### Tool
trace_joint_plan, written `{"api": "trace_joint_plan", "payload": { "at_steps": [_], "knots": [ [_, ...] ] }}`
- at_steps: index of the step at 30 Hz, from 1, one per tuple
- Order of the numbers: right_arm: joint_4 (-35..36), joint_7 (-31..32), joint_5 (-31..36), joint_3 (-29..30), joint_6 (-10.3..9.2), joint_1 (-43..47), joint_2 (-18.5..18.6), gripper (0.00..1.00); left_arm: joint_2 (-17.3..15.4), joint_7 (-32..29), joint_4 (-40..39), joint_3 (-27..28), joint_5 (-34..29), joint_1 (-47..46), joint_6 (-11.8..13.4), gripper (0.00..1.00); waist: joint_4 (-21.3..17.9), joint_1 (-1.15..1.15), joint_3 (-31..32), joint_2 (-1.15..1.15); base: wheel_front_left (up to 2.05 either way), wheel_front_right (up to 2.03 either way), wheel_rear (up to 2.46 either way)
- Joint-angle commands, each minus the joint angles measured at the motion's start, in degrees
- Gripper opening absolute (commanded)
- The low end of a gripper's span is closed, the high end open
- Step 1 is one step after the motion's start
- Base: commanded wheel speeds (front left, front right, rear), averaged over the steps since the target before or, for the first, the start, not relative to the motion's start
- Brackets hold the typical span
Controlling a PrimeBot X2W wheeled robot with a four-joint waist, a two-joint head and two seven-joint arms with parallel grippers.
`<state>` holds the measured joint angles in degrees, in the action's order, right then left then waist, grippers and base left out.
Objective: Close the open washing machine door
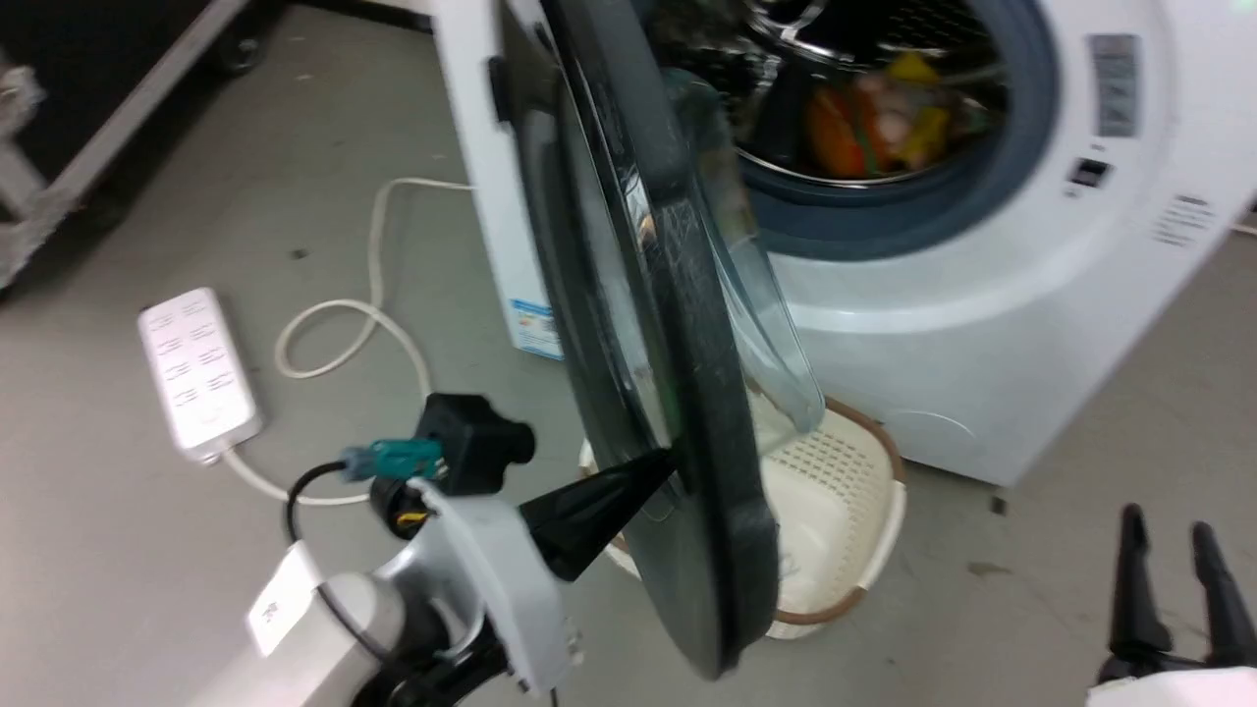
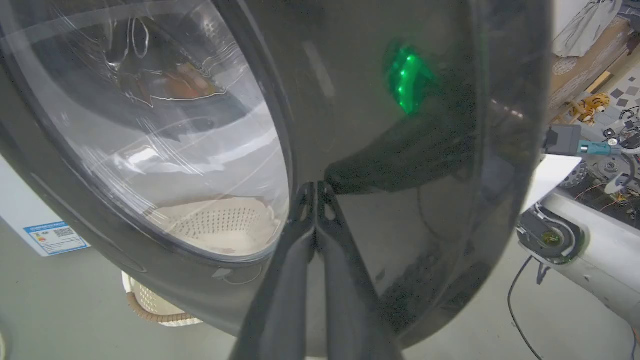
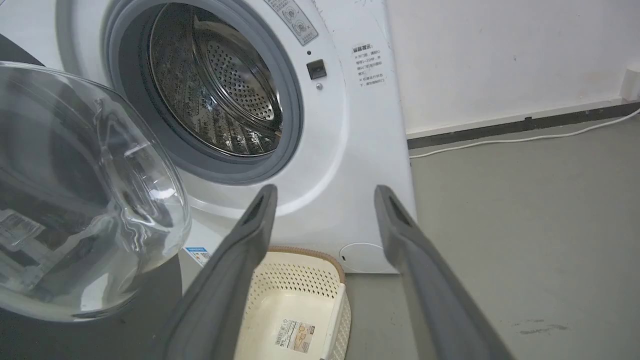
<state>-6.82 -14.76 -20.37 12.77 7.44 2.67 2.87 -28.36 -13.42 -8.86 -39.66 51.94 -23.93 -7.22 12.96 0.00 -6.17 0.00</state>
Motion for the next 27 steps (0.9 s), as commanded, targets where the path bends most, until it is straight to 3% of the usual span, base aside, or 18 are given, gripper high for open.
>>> {"api": "trace_joint_plan", "payload": {
  "at_steps": [1, 10, 18, 27],
  "knots": [
    [0.08, -0.23, -0.44, -0.31, 0.05, -0.69, 0.0, 1.0, 0.75, 0.5, 0.41, -0.55, -0.21, -1.12, -0.26, 0.0, -2.63, 0.0, -0.48, 0.0, 0.0, 0.0, 0.0],
    [-0.11, -0.23, -2.0, -8.75, 0.05, -3.51, 0.0, 1.0, 7.18, 5.85, 11.99, -4.76, -0.33, -8.65, -0.26, 0.0, -13.07, 0.0, -2.04, 0.0, 0.0, 0.0, 0.0],
    [0.23, -0.23, -3.96, -15.99, 0.05, -6.04, 0.0, 1.0, 10.98, 10.01, 24.76, -3.63, -2.42, -15.53, 0.72, 0.0, -21.9, 0.0, -4.26, 0.0, 0.0, 0.0, 0.0],
    [0.71, -0.24, -5.1, -17.2, 0.05, -6.45, 0.0, 1.0, 14.78, 16.26, 37.34, 0.24, -3.82, -22.97, 3.66, 0.0, -25.55, 0.0, -6.13, 0.0, 0.0, 0.0, 0.0]
  ]
}}
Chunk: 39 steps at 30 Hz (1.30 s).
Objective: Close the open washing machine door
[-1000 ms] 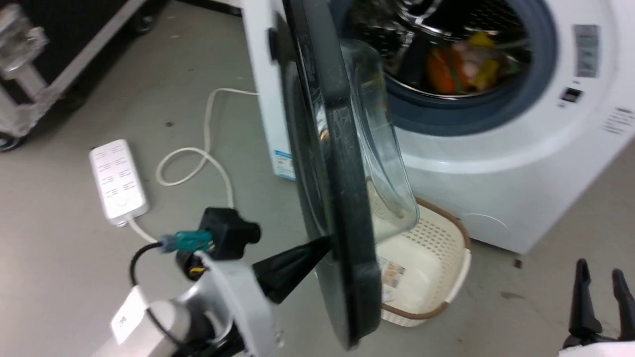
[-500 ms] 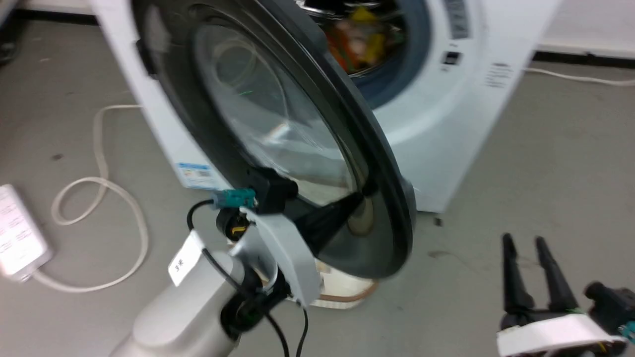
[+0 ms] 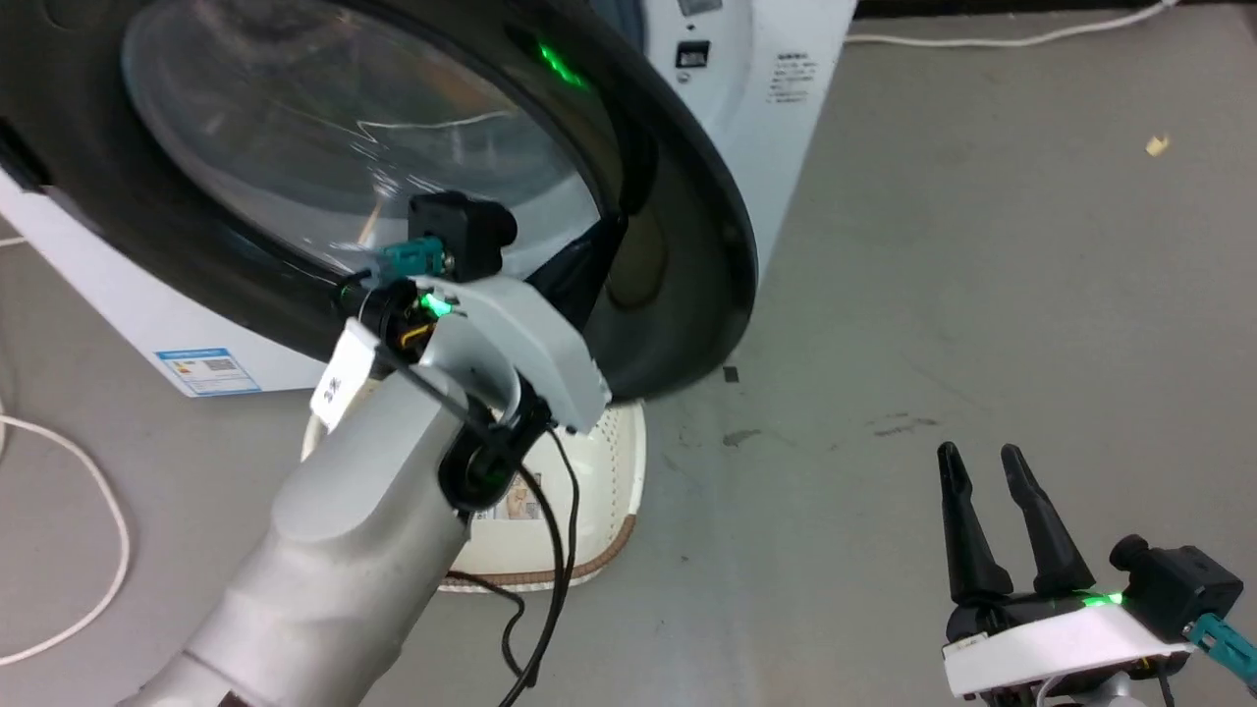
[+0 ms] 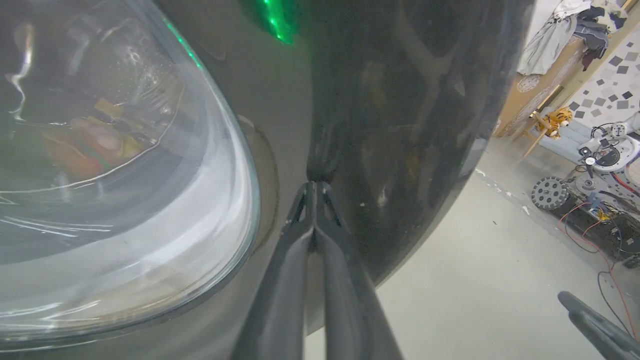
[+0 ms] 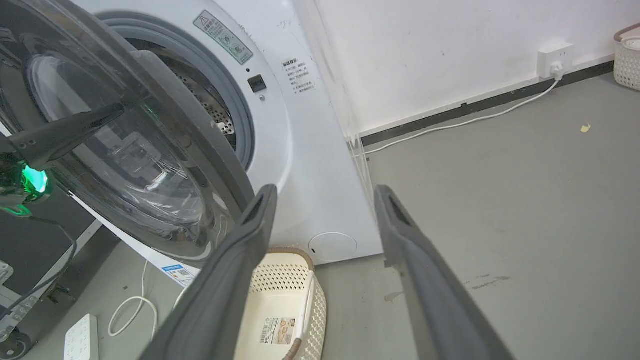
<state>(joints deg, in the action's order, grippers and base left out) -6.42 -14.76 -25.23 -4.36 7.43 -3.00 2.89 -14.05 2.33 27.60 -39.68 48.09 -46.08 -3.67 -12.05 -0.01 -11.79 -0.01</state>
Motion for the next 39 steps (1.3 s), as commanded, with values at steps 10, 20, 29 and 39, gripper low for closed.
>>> {"api": "trace_joint_plan", "payload": {
  "at_steps": [10, 20, 29, 39],
  "knots": [
    [-0.3, -0.24, 1.02, 1.81, 0.06, 1.56, -0.02, 1.0, 1.35, 2.49, 2.27, 3.27, 4.52, -0.33, -1.18, 0.0, 4.15, 0.01, 5.0, 0.01, 0.0, 0.0, 0.0],
    [-0.83, -0.24, 2.38, 1.92, 0.06, 3.94, -0.02, 1.0, -5.8, 12.32, -6.59, 11.87, -1.16, 6.9, 7.69, 0.0, 9.63, 0.01, 11.74, 0.01, 0.0, 0.0, 0.0],
    [-0.42, -0.24, 1.93, 2.57, 0.06, 5.26, -0.02, 1.0, -4.18, 12.65, -25.55, 26.27, -19.9, 23.49, 11.32, 0.0, 12.46, 0.01, 13.19, 0.01, 0.0, 0.0, 0.0],
    [-0.55, -0.24, 1.5, 2.59, 0.06, 6.89, -0.02, 1.0, -0.76, 12.66, -25.04, 29.31, -24.48, 36.38, 4.87, 0.0, 13.67, 0.01, 14.15, 0.01, 0.0, 0.0, 0.0]
  ]
}}
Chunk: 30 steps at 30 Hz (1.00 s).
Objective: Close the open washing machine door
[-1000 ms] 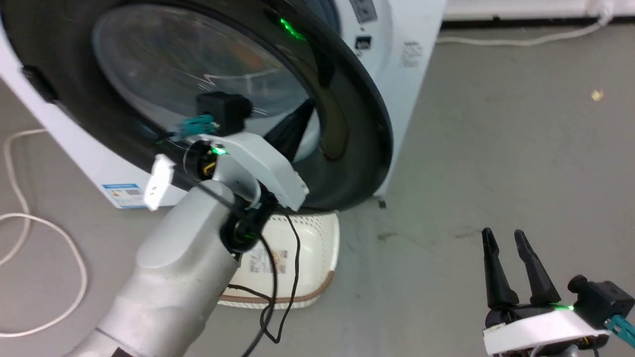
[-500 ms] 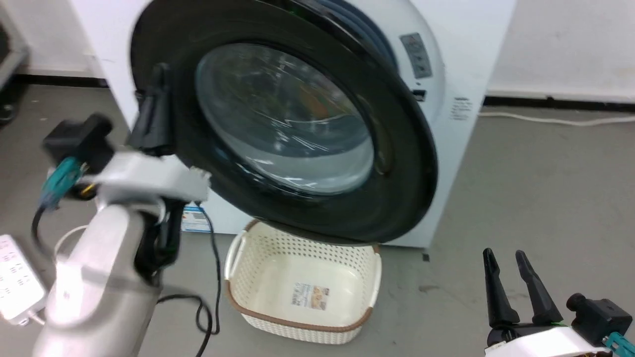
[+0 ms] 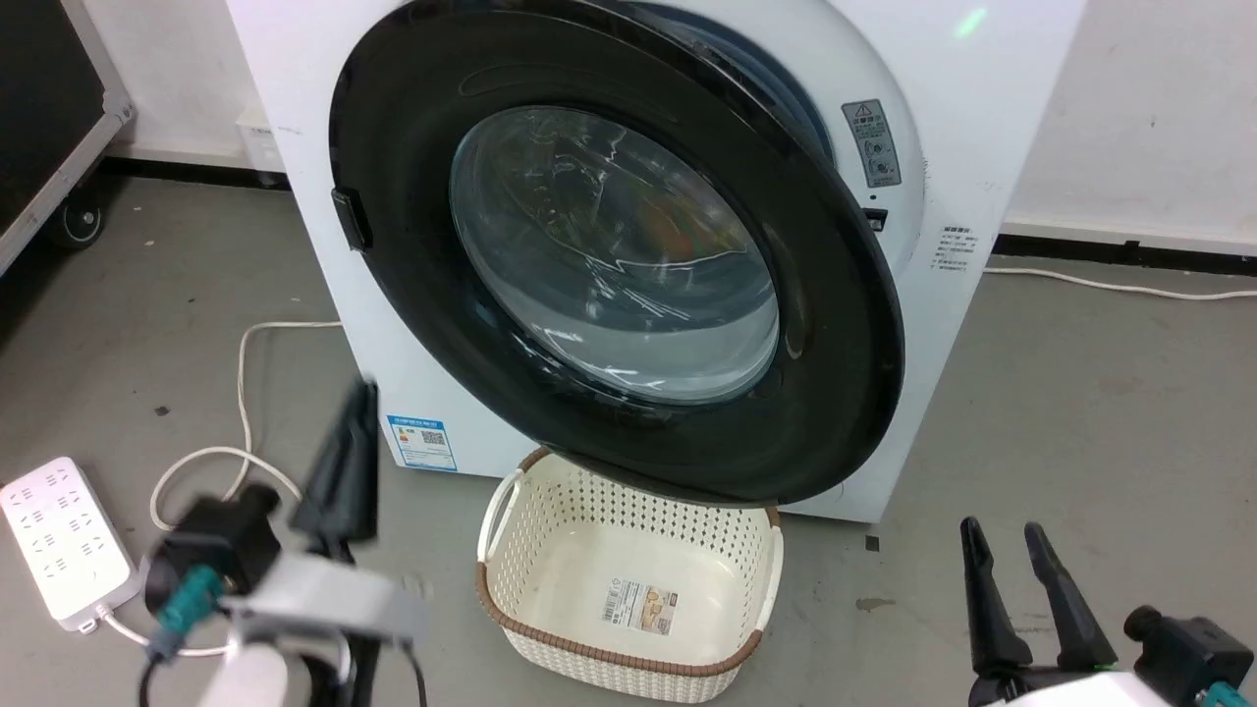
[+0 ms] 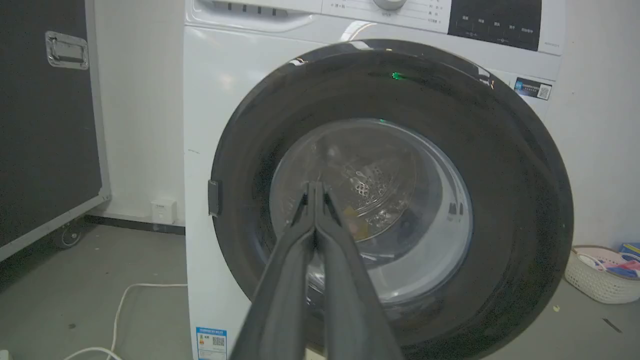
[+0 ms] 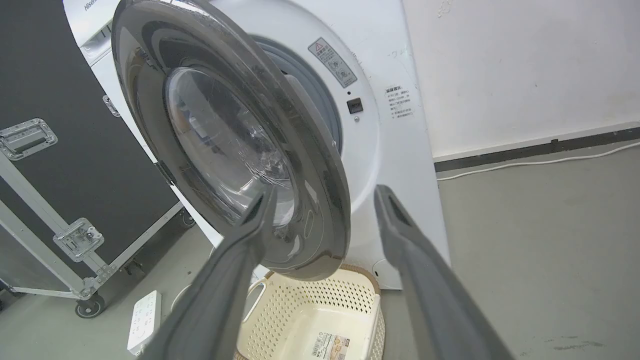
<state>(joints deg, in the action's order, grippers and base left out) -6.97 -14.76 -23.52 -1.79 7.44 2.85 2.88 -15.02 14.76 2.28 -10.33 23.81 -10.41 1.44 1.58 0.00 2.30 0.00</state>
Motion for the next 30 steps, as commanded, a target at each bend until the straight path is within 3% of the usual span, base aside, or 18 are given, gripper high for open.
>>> {"api": "trace_joint_plan", "payload": {
  "at_steps": [1, 7, 15, 16, 18, 22, 24, 30],
  "knots": [
    [-0.09, -0.24, -0.39, -0.2, 0.05, 1.65, -0.01, 1.0, 1.08, 0.23, 3.93, -0.09, 0.99, 4.17, -1.81, 0.0, -0.15, 0.0, 0.17, 0.0, 0.0, 0.0, 0.0],
    [-0.31, -0.24, -0.21, -0.42, 0.05, 1.99, -0.01, 1.0, 2.04, -0.83, 7.06, -0.7, 2.43, 7.05, -1.96, 0.0, -0.42, 0.0, 0.21, 0.0, 0.0, 0.0, 0.0],
    [-0.87, -0.24, 1.97, -0.74, 0.05, 2.56, -0.01, 1.0, 2.86, -3.13, 9.56, -0.36, 3.65, 9.33, 0.48, 0.0, -0.74, 0.0, 0.49, 0.0, 0.0, 0.0, 0.0],
    [-1.05, -0.24, 2.57, -0.73, 0.05, 2.63, -0.01, 1.0, 2.84, -3.02, 9.49, -0.4, 3.26, 9.35, 0.97, 0.06, -0.73, 0.0, 0.53, 0.0, 0.0, 0.0, 0.0],
    [-1.2, -0.24, 3.24, -0.7, 0.05, 2.67, -0.01, 1.0, 3.02, -2.79, 9.28, -0.4, 3.08, 9.45, 1.46, 1.0, -0.72, 0.0, 0.6, 0.0, 0.0, 0.0, 0.0],
    [-1.38, -0.24, 4.05, -0.47, 0.05, 2.71, -0.01, 1.0, 3.13, -2.47, 8.9, -0.39, 3.03, 9.46, 1.86, 1.0, -0.7, 0.0, 0.65, 0.0, 0.0, 0.0, 0.0],
    [-1.54, -0.2, 5.92, -0.31, 0.05, 2.52, -0.01, 0.0, 3.16, -2.3, 8.76, -0.32, 3.03, 9.42, 2.04, 1.0, -0.67, 0.0, 0.65, 0.0, 0.0, 0.0, 0.0],
    [-0.04, 2.63, 12.27, 0.11, 0.05, 0.69, -0.01, 0.0, 3.16, -1.8, 7.93, -0.64, 2.37, 9.4, 2.6, 1.0, -0.42, 0.0, 0.44, 0.0, 0.0, 0.0, 0.0]
  ]
}}
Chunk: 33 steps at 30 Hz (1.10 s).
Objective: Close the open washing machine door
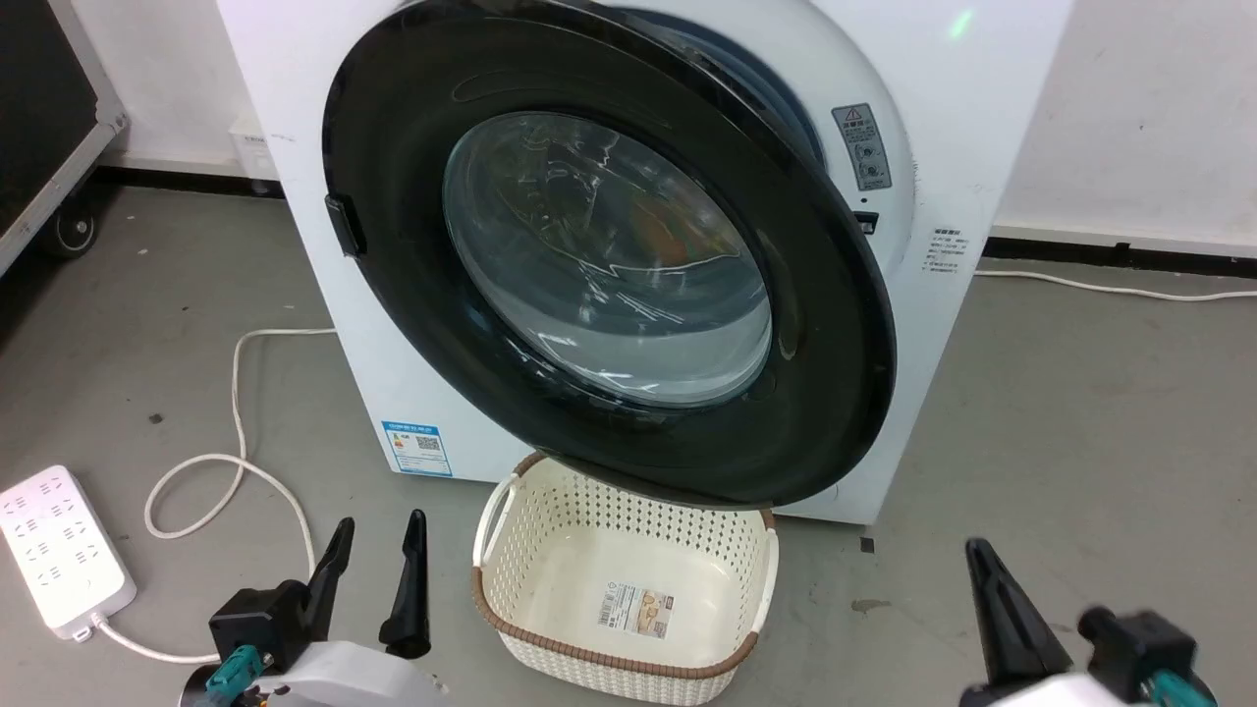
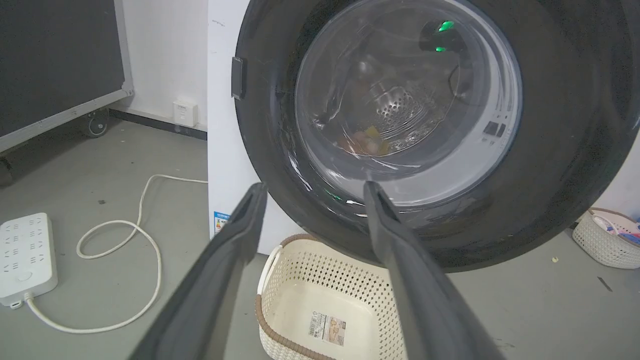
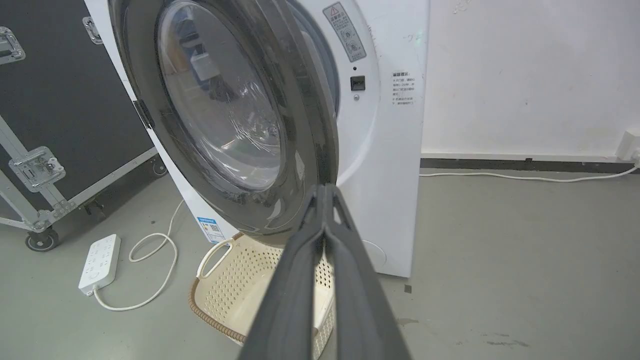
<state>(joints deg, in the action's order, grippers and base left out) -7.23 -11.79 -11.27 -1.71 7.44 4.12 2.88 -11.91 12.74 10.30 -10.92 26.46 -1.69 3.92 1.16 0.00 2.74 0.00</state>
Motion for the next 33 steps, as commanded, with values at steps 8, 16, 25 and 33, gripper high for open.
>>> {"api": "trace_joint_plan", "payload": {
  "at_steps": [8, 16, 25, 33],
  "knots": [
    [-2.12, 5.56, 1.56, -1.2, 0.05, -8.91, -0.01, 0.0, 0.07, 0.48, -1.8, -0.62, -1.08, -0.1, 0.88, 1.0, 1.4, 0.0, -1.8, 0.0, 0.0, 0.0, 0.0],
    [-11.35, 4.95, 2.59, 0.16, 0.05, -20.56, -0.01, 0.0, 0.45, 0.64, -3.31, -1.49, -1.8, -2.11, 1.22, 1.0, 3.75, 0.0, -6.07, 0.0, 0.0, 0.0, 0.0],
    [-18.82, 2.69, 4.54, 3.94, 0.05, -28.93, -0.01, 0.0, 1.42, 1.43, -2.81, -1.85, -2.21, -5.2, 0.9, 1.0, 5.42, 0.0, -10.5, 0.0, 0.0, 0.0, 0.0],
    [-20.97, 1.43, 6.94, 9.71, 0.05, -35.16, -0.01, 0.0, 2.09, 1.93, -2.32, -1.96, -2.86, -7.32, 0.41, 1.0, 6.62, 0.0, -13.95, 0.0, 0.0, 0.0, 0.0]
  ]
}}
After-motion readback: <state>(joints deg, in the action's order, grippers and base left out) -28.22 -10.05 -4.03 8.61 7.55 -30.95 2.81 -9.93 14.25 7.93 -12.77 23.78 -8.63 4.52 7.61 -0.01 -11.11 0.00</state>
